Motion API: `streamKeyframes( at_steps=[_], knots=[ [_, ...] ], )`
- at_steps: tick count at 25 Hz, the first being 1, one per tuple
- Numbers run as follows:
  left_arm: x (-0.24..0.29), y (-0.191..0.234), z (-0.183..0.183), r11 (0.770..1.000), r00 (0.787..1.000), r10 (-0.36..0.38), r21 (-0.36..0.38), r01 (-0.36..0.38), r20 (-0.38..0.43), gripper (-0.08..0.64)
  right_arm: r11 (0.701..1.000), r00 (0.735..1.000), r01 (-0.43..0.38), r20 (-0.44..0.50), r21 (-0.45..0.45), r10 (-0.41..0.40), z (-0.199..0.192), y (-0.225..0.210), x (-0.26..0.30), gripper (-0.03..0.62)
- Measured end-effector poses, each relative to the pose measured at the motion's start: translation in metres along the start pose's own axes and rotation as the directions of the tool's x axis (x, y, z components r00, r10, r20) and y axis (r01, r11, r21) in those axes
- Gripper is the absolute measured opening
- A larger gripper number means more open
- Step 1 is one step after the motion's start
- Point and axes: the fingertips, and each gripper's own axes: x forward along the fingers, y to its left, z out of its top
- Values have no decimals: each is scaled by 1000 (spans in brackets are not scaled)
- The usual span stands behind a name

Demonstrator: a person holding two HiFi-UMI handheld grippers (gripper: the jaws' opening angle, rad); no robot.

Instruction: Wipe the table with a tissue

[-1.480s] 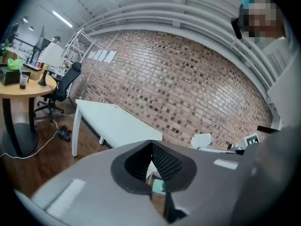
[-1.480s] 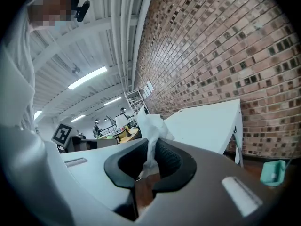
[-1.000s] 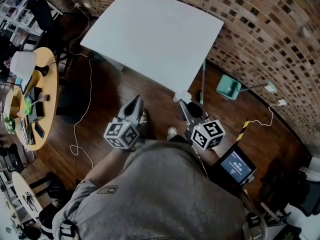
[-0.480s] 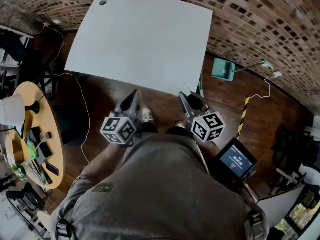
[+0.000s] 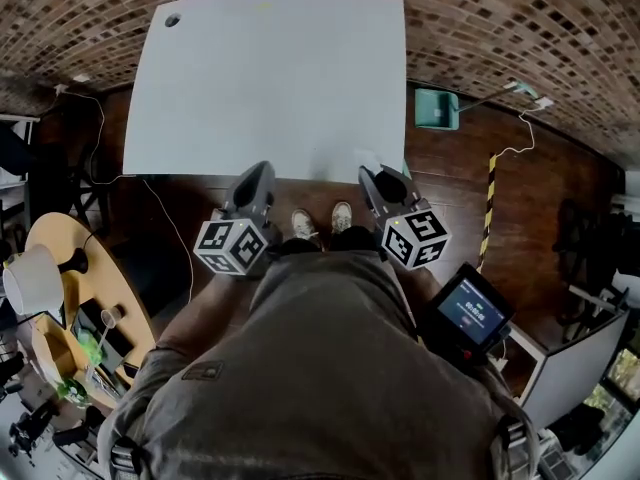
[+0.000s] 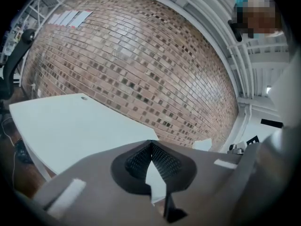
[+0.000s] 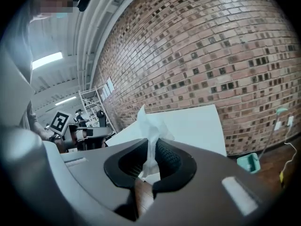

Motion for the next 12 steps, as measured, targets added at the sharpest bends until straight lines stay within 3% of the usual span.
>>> streamKeyframes(
  at_steps=[12],
  knots=[
    [26, 2, -11, 998, 998, 59, 19, -59, -33, 2, 1000, 998, -3, -62, -1, 3, -20, -39, 22, 54]
  ],
)
